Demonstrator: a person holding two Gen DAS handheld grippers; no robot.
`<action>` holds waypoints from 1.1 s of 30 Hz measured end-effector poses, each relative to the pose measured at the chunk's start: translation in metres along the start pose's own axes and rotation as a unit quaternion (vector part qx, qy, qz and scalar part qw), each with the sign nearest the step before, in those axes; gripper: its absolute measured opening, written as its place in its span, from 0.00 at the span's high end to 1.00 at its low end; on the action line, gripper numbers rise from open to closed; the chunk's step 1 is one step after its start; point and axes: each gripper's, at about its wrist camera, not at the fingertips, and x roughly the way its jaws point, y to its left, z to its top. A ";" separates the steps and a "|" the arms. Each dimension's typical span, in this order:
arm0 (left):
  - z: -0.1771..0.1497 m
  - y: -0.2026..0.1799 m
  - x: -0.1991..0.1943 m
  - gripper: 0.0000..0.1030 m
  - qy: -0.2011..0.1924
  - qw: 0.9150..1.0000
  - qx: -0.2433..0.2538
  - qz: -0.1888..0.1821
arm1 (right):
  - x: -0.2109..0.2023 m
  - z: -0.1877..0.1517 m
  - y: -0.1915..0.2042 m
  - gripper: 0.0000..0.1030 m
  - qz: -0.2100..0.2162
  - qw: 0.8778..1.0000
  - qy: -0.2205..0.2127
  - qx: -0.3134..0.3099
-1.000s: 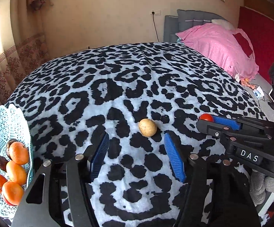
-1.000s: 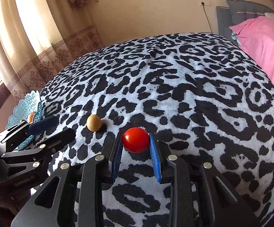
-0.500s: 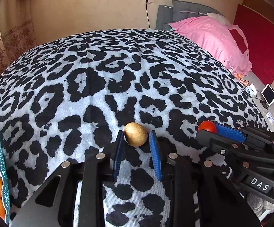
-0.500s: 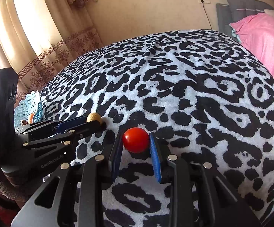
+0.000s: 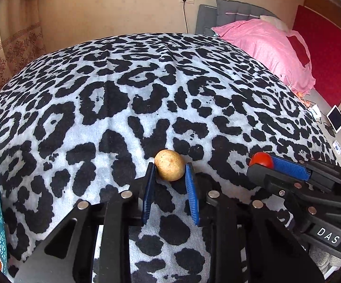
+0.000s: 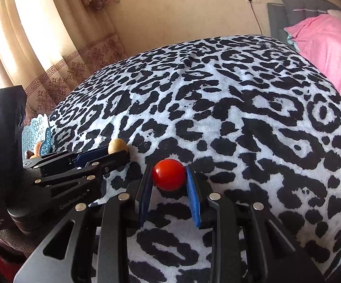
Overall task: Organize fruits
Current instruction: 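Move the left tool to the small yellow fruit and grasp it while the right tool holds the tomato, then carry the yellow fruit into the basket and open the left tool while the right tool holds the tomato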
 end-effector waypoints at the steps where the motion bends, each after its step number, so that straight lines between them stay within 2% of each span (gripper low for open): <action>1: 0.000 0.000 0.000 0.74 0.000 1.000 -0.002 -0.001 | 0.000 0.000 -0.001 0.73 0.000 1.000 0.000 0.001; 12: -0.006 0.007 -0.017 0.75 -0.010 1.000 -0.018 0.001 | -0.003 0.001 -0.003 0.73 -0.001 1.000 -0.006 0.004; 23: -0.015 0.011 -0.056 0.75 -0.041 0.998 -0.031 0.023 | -0.009 0.002 -0.002 0.73 -0.001 1.000 -0.014 0.006; 33: -0.021 0.040 -0.095 0.75 -0.078 0.993 -0.064 0.054 | -0.014 0.003 0.003 0.73 -0.006 1.000 -0.019 -0.003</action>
